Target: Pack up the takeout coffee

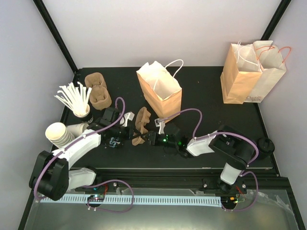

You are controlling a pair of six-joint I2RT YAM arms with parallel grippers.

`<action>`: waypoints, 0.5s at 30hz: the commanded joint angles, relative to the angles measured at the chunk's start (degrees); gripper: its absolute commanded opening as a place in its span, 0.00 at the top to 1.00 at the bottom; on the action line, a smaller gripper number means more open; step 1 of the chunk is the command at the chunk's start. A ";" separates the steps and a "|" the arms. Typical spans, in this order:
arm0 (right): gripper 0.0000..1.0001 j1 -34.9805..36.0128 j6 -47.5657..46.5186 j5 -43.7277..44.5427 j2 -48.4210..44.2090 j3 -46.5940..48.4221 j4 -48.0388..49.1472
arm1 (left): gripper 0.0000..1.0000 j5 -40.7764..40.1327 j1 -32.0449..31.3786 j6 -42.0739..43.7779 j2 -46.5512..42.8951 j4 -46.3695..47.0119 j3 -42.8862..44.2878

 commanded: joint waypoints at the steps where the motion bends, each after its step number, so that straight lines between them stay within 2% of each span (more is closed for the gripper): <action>1: 0.61 0.13 0.20 0.60 0.80 0.23 1.65 | 0.93 2.66 -0.41 -1.17 -0.13 2.16 -0.37; 7: 0.63 0.15 0.28 -0.50 2.00 0.94 1.54 | 0.93 2.63 -0.41 -1.30 -0.38 2.52 -0.67; 15: 0.73 0.15 0.71 0.40 2.05 -0.42 1.16 | 0.93 1.54 -0.41 -1.74 -1.75 2.44 -0.72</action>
